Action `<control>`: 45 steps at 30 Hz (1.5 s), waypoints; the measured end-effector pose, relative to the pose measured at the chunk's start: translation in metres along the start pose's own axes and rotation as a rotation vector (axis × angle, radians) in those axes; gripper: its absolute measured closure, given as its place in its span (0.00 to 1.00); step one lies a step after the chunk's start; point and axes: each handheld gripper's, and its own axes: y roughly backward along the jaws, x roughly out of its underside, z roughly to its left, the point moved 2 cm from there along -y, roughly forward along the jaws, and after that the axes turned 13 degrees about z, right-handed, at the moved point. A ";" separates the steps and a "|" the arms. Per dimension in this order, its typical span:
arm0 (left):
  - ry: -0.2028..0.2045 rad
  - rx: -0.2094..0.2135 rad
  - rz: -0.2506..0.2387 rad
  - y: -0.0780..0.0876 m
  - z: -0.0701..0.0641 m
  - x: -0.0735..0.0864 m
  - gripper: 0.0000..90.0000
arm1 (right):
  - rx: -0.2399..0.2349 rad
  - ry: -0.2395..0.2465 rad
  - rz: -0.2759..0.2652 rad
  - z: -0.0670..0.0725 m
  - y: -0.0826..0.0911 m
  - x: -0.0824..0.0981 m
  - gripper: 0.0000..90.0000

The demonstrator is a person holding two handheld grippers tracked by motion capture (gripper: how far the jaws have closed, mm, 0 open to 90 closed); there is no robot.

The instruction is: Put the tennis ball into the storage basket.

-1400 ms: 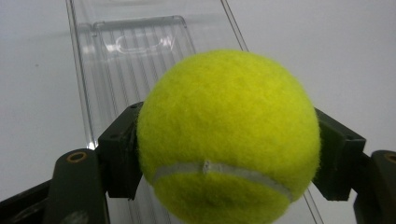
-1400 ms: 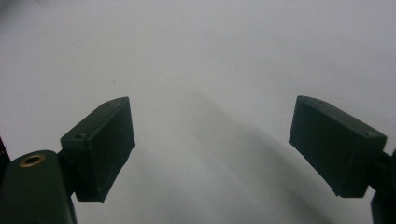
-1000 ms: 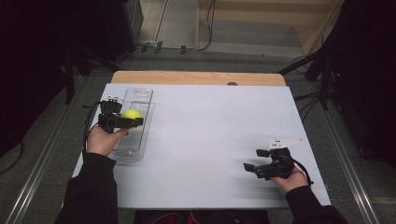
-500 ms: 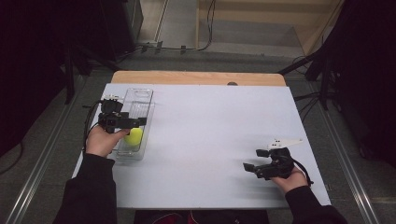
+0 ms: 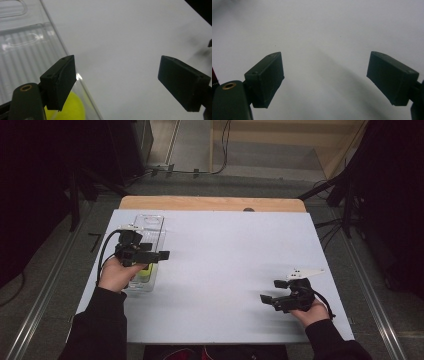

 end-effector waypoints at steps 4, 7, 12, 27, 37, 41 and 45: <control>-0.025 0.021 0.010 -0.005 -0.008 0.002 0.17 | -0.001 -0.002 0.001 0.001 0.000 0.000 0.14; -0.048 0.033 0.010 -0.008 -0.013 0.003 0.17 | -0.004 -0.003 0.000 0.000 0.000 0.000 0.14; -0.058 0.053 0.017 -0.014 -0.021 0.007 0.17 | -0.004 0.000 0.000 0.000 0.000 0.000 0.14; -0.131 0.120 0.025 -0.028 -0.042 0.026 0.20 | -0.011 0.002 0.004 0.002 0.000 -0.001 0.14; -0.160 0.109 0.002 -0.031 -0.045 0.040 0.21 | -0.012 -0.004 0.005 0.004 -0.001 -0.001 0.14; -0.165 0.138 -0.016 -0.031 -0.047 0.045 0.21 | -0.015 -0.003 0.006 0.003 -0.001 -0.001 0.14; -0.188 0.125 -0.018 -0.033 -0.050 0.050 0.21 | -0.017 -0.005 0.009 0.003 -0.001 -0.001 0.14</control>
